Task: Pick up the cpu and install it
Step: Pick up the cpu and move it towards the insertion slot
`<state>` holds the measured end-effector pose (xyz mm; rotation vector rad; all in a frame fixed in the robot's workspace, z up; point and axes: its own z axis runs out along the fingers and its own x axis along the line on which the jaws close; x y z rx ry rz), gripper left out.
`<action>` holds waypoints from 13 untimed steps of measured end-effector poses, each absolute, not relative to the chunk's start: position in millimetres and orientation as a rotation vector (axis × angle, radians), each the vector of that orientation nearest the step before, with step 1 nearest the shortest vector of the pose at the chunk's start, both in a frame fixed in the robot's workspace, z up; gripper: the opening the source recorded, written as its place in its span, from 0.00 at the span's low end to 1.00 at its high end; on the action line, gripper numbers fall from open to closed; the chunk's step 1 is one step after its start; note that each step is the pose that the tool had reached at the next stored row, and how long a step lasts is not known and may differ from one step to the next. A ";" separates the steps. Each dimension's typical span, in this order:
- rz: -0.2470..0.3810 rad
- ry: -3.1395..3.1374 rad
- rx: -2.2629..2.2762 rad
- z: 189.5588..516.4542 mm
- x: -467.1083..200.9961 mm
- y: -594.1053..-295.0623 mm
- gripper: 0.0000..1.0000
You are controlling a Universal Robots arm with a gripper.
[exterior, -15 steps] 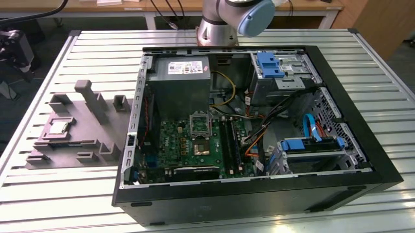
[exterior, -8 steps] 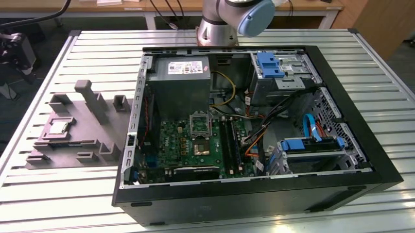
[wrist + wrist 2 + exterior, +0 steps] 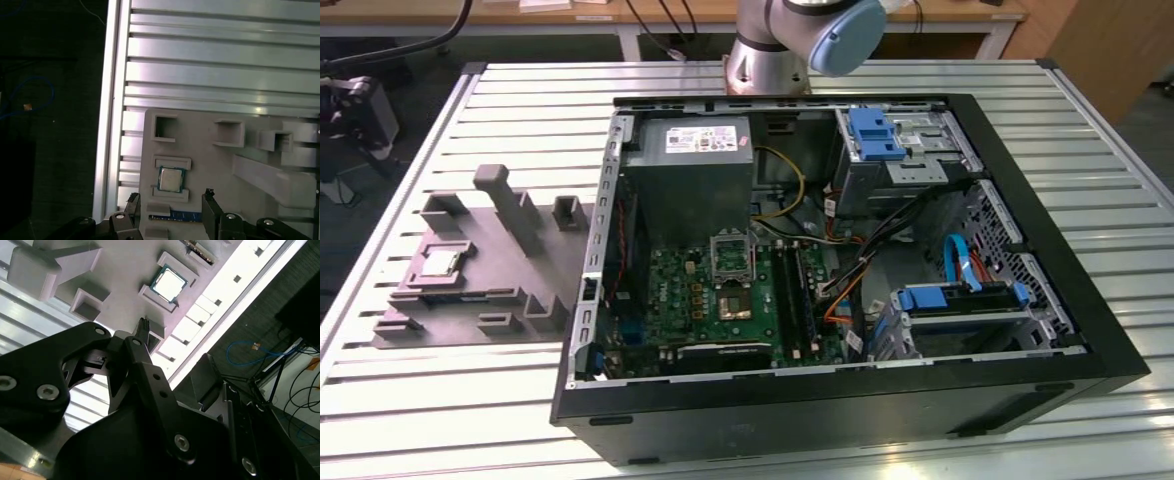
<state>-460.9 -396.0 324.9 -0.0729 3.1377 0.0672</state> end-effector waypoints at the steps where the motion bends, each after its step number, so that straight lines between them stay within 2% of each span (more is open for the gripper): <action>1: 0.067 3.138 -0.073 324.3 -460.9 -396.0 0.60; 13: 0.067 3.138 -0.073 319.1 -460.9 -396.0 0.60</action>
